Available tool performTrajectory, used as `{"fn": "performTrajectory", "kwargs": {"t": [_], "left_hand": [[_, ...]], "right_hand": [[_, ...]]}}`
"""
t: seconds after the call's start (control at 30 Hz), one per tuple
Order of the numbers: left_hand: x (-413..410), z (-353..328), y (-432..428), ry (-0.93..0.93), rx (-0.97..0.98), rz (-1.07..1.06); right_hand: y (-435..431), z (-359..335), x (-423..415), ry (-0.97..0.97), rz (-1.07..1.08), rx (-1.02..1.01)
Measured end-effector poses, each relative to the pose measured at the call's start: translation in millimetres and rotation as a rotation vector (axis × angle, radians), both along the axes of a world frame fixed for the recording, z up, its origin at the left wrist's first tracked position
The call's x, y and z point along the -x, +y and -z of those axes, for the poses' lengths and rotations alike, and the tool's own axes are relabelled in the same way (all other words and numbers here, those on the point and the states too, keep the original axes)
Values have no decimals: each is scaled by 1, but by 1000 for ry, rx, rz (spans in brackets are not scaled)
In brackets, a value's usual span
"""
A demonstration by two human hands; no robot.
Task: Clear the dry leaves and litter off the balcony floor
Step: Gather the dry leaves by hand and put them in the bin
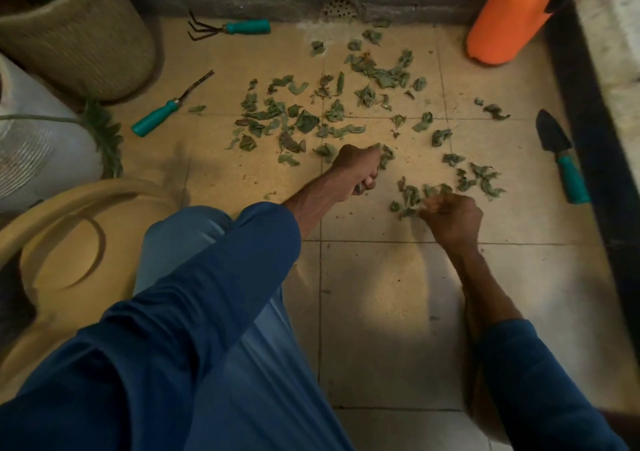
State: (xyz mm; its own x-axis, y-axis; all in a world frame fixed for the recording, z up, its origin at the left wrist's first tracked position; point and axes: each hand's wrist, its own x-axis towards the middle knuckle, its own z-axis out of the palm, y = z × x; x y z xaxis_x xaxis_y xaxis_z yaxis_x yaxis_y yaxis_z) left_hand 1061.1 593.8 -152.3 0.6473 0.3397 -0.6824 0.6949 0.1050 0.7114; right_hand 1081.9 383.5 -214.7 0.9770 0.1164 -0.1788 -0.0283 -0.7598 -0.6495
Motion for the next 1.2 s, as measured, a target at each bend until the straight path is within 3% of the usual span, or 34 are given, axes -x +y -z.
{"fn": "performTrajectory", "kwargs": {"t": [0.13,0.3,0.53,0.9,1.2], "left_hand": [[-3,4,-8,9,-26,25],[-6,10,-14,17,-29,57],[-14,10,-20,24,-14,68],[-15,11,-19,-1,-12,49],[-12,12,-12,-19,-12,32]], "right_hand": [[11,23,13,79,4,31],[20,38,14,-26,-56,106],[4,37,21,-5,-61,127],[19,26,11,-144,-265,-63],[48,38,6,-97,-437,279]]}}
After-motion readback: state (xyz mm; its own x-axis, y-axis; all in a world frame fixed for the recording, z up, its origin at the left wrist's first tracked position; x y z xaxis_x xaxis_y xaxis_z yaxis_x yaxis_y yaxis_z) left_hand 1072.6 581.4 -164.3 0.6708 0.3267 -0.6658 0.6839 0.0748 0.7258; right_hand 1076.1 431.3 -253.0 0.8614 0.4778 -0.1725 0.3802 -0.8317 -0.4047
